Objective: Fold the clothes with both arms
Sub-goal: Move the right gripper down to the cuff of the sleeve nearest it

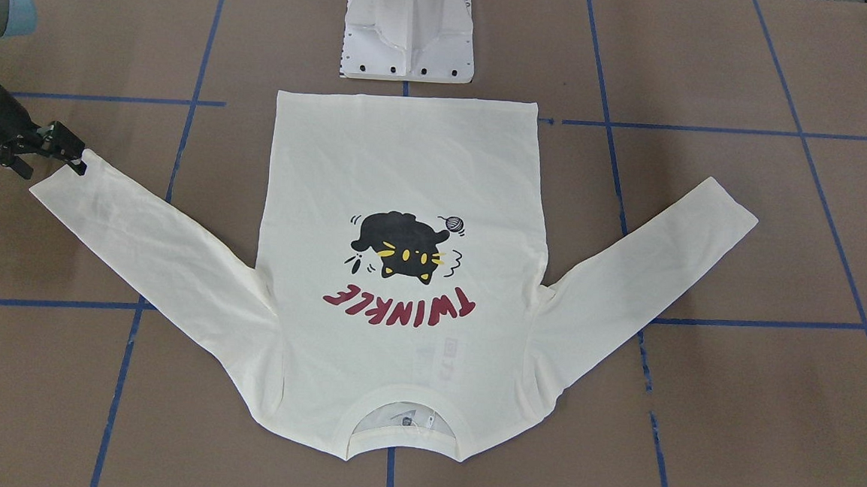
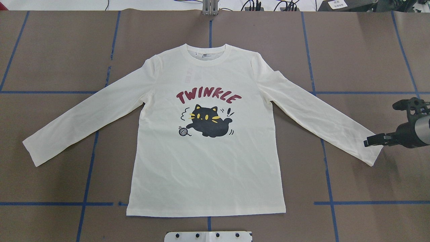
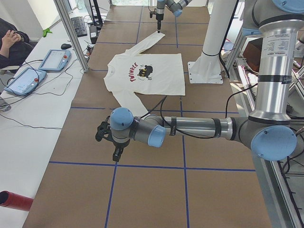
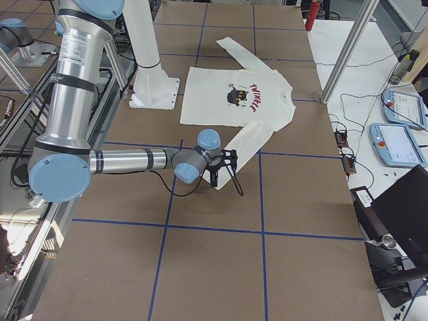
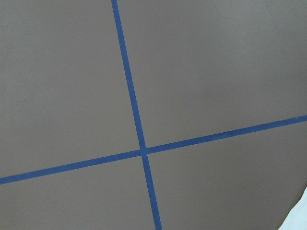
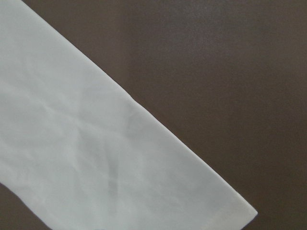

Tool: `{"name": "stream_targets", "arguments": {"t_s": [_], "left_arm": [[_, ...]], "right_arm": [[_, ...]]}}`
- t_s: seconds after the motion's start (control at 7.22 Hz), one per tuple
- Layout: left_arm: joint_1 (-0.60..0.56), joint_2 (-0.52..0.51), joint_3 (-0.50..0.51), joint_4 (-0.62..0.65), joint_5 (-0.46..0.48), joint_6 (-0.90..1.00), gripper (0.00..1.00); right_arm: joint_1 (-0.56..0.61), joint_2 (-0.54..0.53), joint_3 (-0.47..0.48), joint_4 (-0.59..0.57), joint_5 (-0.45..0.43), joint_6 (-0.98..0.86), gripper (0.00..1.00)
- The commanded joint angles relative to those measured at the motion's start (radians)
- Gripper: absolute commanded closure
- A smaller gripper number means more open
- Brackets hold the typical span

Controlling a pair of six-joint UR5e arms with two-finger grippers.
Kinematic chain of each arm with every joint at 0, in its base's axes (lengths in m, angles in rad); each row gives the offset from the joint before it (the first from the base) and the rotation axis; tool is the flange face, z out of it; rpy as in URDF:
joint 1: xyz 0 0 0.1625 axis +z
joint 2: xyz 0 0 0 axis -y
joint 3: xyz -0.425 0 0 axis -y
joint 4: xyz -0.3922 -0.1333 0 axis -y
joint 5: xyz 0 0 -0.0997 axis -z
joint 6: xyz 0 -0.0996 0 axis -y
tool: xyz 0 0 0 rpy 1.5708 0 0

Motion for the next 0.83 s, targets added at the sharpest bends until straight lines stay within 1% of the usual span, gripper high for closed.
{"name": "stream_targets", "arguments": {"t_s": [0.0,0.69], "left_arm": [[0.000,0.001,0.000,-0.001,-0.004,-0.001,0.00],[0.000,0.002,0.009,-0.022,-0.005,0.001,0.00]], "right_arm": [[-0.003,0.004,-0.032,0.000,-0.001,0.001,0.00],[-0.032,-0.004,-0.026,-0.030,-0.017,0.001,0.00]]}}
